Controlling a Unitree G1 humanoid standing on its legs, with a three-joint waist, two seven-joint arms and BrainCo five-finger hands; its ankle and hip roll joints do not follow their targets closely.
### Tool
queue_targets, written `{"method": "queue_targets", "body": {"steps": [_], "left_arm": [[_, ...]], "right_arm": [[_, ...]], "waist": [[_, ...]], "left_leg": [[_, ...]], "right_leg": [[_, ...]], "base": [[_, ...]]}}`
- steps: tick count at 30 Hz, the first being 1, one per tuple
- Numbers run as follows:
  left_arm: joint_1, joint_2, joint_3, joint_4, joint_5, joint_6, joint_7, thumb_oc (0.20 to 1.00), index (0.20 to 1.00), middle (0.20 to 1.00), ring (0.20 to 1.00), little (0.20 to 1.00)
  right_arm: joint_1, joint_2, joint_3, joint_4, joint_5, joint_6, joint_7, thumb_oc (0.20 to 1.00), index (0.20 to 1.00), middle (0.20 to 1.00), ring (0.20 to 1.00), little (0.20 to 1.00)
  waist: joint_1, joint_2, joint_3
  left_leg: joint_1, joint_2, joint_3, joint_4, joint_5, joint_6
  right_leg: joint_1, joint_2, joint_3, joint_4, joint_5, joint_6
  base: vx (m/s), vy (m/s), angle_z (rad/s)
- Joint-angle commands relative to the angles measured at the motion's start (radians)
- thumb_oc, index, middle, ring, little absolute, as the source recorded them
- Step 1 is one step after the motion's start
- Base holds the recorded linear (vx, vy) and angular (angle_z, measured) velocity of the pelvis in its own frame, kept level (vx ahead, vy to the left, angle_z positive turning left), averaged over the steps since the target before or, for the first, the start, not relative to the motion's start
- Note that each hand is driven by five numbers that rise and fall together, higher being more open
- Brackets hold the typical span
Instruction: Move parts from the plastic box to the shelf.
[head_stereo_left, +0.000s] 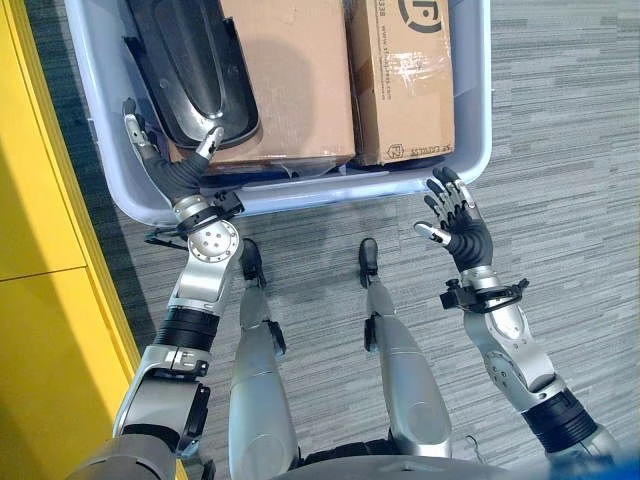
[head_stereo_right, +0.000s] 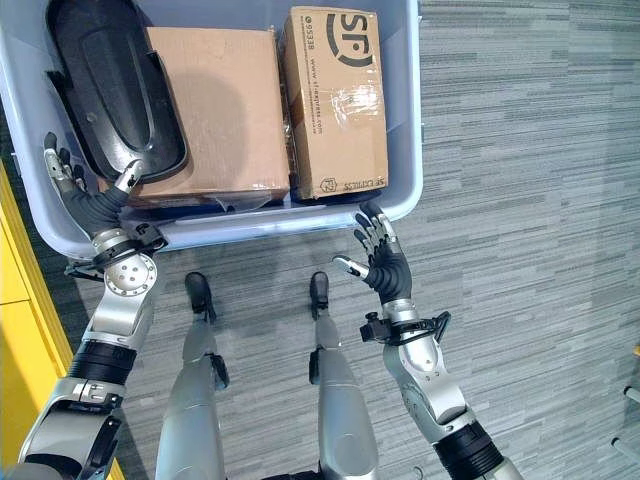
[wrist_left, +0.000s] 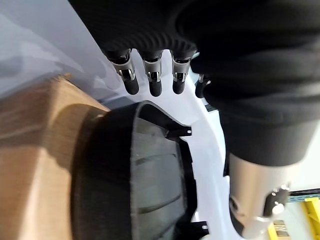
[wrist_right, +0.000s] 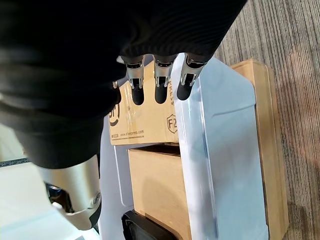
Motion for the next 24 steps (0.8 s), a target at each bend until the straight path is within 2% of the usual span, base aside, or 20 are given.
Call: {"method": "queue_targets", "body": {"steps": [1, 5, 7, 8, 12, 17, 24], "left_arm": [[-0.032, 0.050, 0.057, 0.031, -0.094, -0.088, -0.026, 1.000, 1.000, 1.000, 1.000, 1.000], [-0.038, 0.027, 0.093, 0.081, -0.258, -0.124, -0.058, 1.000, 1.000, 1.000, 1.000, 1.000], [-0.038, 0.027, 0.097, 0.088, -0.283, -0.131, -0.069, 1.000, 1.000, 1.000, 1.000, 1.000], [-0.048, 0.030, 0.099, 0.125, -0.353, -0.127, -0.098, 1.000, 1.000, 1.000, 1.000, 1.000], [-0.071, 0.046, 0.084, 0.168, -0.405, -0.119, -0.135, 1.000, 1.000, 1.000, 1.000, 1.000], [-0.126, 0.071, 0.075, 0.247, -0.568, -0.119, -0.210, 1.000, 1.000, 1.000, 1.000, 1.000], [-0.171, 0.123, 0.048, 0.324, -0.592, -0.074, -0.252, 1.000, 1.000, 1.000, 1.000, 1.000]], "right_arm": [[0.037, -0.007, -0.068, -0.069, 0.021, -0.034, 0.007, 1.000, 1.000, 1.000, 1.000, 1.000], [0.032, -0.009, -0.059, -0.063, 0.026, -0.019, 0.000, 1.000, 1.000, 1.000, 1.000, 1.000], [0.031, -0.010, -0.059, -0.061, 0.027, -0.018, -0.003, 1.000, 1.000, 1.000, 1.000, 1.000], [0.026, -0.011, -0.054, -0.059, 0.030, -0.009, -0.004, 1.000, 1.000, 1.000, 1.000, 1.000], [0.022, -0.015, -0.055, -0.056, 0.029, 0.004, -0.003, 1.000, 1.000, 1.000, 1.000, 1.000], [0.019, -0.019, -0.055, -0.054, 0.043, 0.021, 0.001, 1.000, 1.000, 1.000, 1.000, 1.000], [0.021, -0.028, -0.054, -0.053, 0.052, 0.034, 0.015, 1.000, 1.000, 1.000, 1.000, 1.000]], "waist": [[0.001, -0.060, -0.002], [0.002, -0.060, 0.000], [0.002, -0.060, 0.000], [0.001, -0.059, -0.003], [0.000, -0.058, -0.001], [-0.007, -0.057, -0.001], [-0.014, -0.053, -0.001]], "left_leg": [[0.038, 0.065, -0.021, 0.029, -0.056, -0.034], [0.035, 0.064, -0.022, 0.033, -0.058, -0.034], [0.034, 0.064, -0.022, 0.033, -0.058, -0.034], [0.046, 0.064, -0.027, 0.031, -0.082, -0.042], [0.047, 0.064, -0.029, 0.033, -0.082, -0.042], [0.045, 0.064, -0.028, 0.037, -0.085, -0.041], [0.039, 0.063, -0.024, 0.041, -0.083, -0.042]], "right_leg": [[0.130, -0.096, -0.037, 0.010, 0.006, 0.060], [0.127, -0.096, -0.039, 0.010, 0.005, 0.061], [0.127, -0.095, -0.039, 0.010, 0.005, 0.061], [0.139, -0.094, -0.040, 0.008, -0.009, 0.065], [0.139, -0.093, -0.038, 0.010, -0.010, 0.064], [0.136, -0.092, -0.033, 0.011, -0.009, 0.064], [0.128, -0.092, -0.029, 0.013, -0.010, 0.064]], "base": [[0.00, 0.000, 0.00], [0.00, 0.000, 0.00], [0.03, 0.006, 0.00], [0.07, 0.018, 0.00], [0.02, 0.005, 0.00], [0.00, 0.000, 0.00], [0.00, 0.000, 0.00]]}}
